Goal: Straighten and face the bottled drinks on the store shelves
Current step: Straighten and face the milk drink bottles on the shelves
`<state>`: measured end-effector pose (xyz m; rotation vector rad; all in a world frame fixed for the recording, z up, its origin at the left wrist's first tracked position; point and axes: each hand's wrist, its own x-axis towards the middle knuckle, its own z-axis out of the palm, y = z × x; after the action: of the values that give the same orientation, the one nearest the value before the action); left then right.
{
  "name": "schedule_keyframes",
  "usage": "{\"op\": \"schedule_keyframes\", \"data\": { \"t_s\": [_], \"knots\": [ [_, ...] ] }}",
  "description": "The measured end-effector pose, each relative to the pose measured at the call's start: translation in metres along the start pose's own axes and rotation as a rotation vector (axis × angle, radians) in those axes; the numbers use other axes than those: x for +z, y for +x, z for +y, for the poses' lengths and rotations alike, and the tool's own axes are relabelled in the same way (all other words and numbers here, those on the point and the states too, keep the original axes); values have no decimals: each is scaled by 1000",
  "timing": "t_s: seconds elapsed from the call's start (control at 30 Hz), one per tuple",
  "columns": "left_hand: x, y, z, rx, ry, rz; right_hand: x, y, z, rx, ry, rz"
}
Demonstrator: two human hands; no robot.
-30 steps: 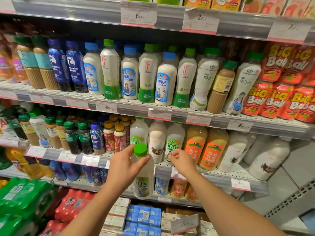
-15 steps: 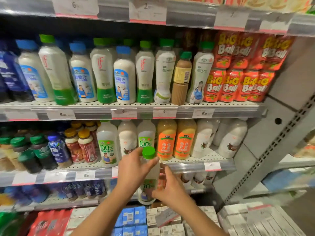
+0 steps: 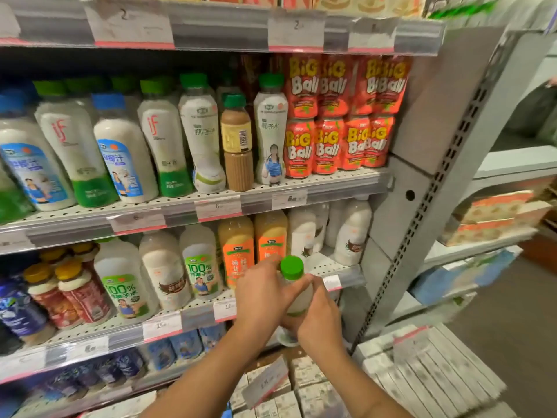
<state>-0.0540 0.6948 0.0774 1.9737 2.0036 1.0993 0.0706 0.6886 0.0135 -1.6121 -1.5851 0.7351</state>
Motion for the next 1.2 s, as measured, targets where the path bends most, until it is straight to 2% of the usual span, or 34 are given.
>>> {"op": "schedule_keyframes", "data": {
  "t_s": [0.07,0.23,0.43,0.63,0.83,1.2],
  "knots": [
    [1,4,12,34,-6,-38,-11,4,5,5,20,26],
    [-11,26,29,172,147,-255,-34,17,23,18,4,92],
    [-29,64,21,427,526,-91,-56,42,40,12,17,158],
    [-23,80,9,407,700,-73,-77,79,49,63,73,172],
    [-18,82,6,379,716,-41,-80,119,58,112,121,152],
    [-15,84,4,395,721,-23,-71,161,62,45,100,152]
  ]
}}
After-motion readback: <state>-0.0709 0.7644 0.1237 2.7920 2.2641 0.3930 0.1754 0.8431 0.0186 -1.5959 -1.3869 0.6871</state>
